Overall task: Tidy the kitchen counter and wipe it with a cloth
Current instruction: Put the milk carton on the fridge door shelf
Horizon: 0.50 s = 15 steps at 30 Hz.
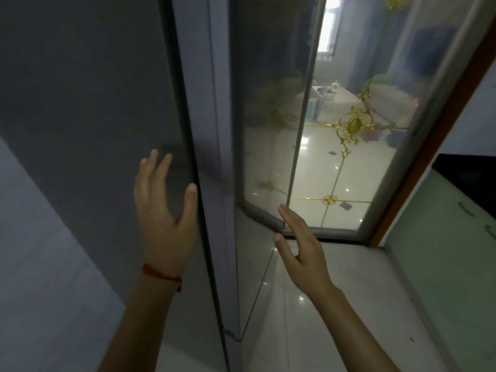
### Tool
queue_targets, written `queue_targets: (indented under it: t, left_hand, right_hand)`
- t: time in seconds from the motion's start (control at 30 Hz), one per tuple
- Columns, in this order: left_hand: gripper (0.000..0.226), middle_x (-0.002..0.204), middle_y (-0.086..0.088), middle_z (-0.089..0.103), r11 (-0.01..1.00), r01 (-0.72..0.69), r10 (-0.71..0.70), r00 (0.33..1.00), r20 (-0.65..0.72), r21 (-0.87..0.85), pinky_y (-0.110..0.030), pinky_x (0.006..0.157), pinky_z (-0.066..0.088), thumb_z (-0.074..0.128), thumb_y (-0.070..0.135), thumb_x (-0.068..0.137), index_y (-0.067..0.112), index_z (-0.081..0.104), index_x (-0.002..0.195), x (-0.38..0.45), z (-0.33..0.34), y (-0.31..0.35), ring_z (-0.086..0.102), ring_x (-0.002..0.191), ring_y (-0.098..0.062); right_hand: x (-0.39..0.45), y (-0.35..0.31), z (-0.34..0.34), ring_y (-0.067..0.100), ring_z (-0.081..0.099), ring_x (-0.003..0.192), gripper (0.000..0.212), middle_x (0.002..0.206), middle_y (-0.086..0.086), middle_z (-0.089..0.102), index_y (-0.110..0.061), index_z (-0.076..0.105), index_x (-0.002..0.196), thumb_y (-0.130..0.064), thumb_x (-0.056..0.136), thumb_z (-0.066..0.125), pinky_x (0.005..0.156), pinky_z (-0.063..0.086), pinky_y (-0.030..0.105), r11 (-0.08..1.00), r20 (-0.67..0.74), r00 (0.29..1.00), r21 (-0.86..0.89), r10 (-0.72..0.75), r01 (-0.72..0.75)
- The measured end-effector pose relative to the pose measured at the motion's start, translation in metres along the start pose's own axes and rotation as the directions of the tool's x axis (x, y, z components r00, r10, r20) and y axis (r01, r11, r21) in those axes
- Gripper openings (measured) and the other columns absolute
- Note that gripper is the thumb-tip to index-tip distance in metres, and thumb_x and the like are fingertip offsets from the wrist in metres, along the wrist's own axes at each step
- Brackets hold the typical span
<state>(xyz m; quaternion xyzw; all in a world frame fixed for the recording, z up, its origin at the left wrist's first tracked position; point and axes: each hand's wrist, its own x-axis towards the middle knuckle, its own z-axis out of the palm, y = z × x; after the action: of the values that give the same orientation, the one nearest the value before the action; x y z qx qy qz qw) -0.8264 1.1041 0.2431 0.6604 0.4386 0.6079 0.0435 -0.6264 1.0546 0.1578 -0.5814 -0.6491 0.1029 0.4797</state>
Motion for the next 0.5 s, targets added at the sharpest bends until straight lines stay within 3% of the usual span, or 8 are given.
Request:
queue_targets:
  t: [0.07,0.13,0.2,0.27,0.33,0.4,0.43,0.5]
  left_hand:
    - [0.042,0.136,-0.007,0.038,0.998,-0.057,0.057,0.998,-0.007,-0.033,-0.021,0.113,0.022,0.048,0.02,0.088,-0.001,0.049,0.125,-0.024,0.009,0.02,0.032,0.132,-0.024]
    - [0.034,0.128,-0.009,0.046,0.987,-0.148,0.154,0.985,0.081,-0.066,-0.022,0.111,0.027,0.048,0.016,0.088,-0.002,0.056,0.116,-0.051,0.023,0.035,0.039,0.126,-0.026]
    - [0.031,0.121,-0.007,0.051,0.973,-0.175,0.209,0.941,0.265,-0.148,-0.019,0.108,0.029,0.048,0.016,0.087,-0.001,0.06,0.11,-0.084,0.044,0.044,0.044,0.12,-0.021]
    - [0.036,0.115,-0.001,0.053,0.978,-0.068,0.163,0.846,0.508,-0.199,-0.01,0.103,0.027,0.048,0.024,0.085,0.001,0.062,0.109,-0.119,0.066,0.041,0.045,0.113,-0.012]
    - [0.047,0.112,0.004,0.052,0.973,0.17,0.011,0.646,0.763,-0.159,-0.003,0.097,0.029,0.046,0.038,0.081,0.005,0.063,0.11,-0.168,0.096,0.036,0.044,0.105,0.0]
    - [0.052,0.112,0.0,0.054,0.932,0.363,-0.142,0.384,0.912,-0.008,-0.018,0.099,0.037,0.051,0.042,0.078,0.004,0.061,0.112,-0.219,0.122,0.029,0.048,0.107,-0.006]
    - [0.047,0.114,-0.005,0.057,0.907,0.413,-0.205,0.274,0.94,0.078,-0.026,0.099,0.039,0.055,0.035,0.081,0.001,0.061,0.113,-0.242,0.132,0.025,0.051,0.111,-0.014]
    - [0.033,0.123,-0.017,0.058,0.86,0.453,-0.308,0.097,0.947,0.233,-0.027,0.096,0.038,0.058,0.011,0.087,-0.005,0.059,0.115,-0.29,0.151,0.024,0.053,0.116,-0.026]
  right_hand:
    - [-0.028,0.021,-0.024,-0.008,0.029,0.133,0.046,0.143,-0.018,0.033,-0.04,0.031,0.134,-0.045,0.09,0.041,0.109,0.024,0.01,0.99,-0.025,0.991,-0.052,0.133,-0.134]
    - [-0.059,0.04,-0.048,-0.001,0.032,0.132,0.049,0.142,-0.015,0.037,-0.031,0.036,0.137,-0.042,0.09,0.042,0.109,0.027,0.02,0.955,-0.047,0.961,-0.105,0.273,-0.276]
    - [-0.098,0.064,-0.074,0.004,0.034,0.131,0.045,0.143,-0.009,0.04,-0.025,0.04,0.137,-0.036,0.093,0.045,0.108,0.027,0.023,0.895,-0.064,0.91,-0.161,0.41,-0.415]
    - [-0.14,0.085,-0.095,0.008,0.036,0.133,0.044,0.145,-0.004,0.041,-0.022,0.042,0.136,-0.031,0.094,0.047,0.107,0.026,0.022,0.82,-0.069,0.84,-0.187,0.538,-0.541]
    - [-0.197,0.108,-0.121,0.013,0.037,0.134,0.044,0.145,0.0,0.041,-0.019,0.042,0.136,-0.03,0.094,0.047,0.105,0.025,0.021,0.694,-0.107,0.715,-0.18,0.691,-0.697]
    - [-0.258,0.124,-0.144,0.017,0.038,0.134,0.044,0.145,0.003,0.042,-0.016,0.042,0.136,-0.03,0.094,0.046,0.106,0.028,0.024,0.55,-0.143,0.568,-0.148,0.81,-0.822]
    - [-0.285,0.13,-0.153,0.019,0.039,0.133,0.045,0.145,0.005,0.042,-0.015,0.043,0.136,-0.03,0.094,0.046,0.106,0.03,0.027,0.48,-0.153,0.495,-0.123,0.856,-0.868]
    - [-0.345,0.138,-0.173,0.023,0.042,0.13,0.045,0.144,0.008,0.043,-0.013,0.043,0.135,-0.029,0.094,0.047,0.105,0.033,0.03,0.333,-0.174,0.338,-0.055,0.925,-0.941]
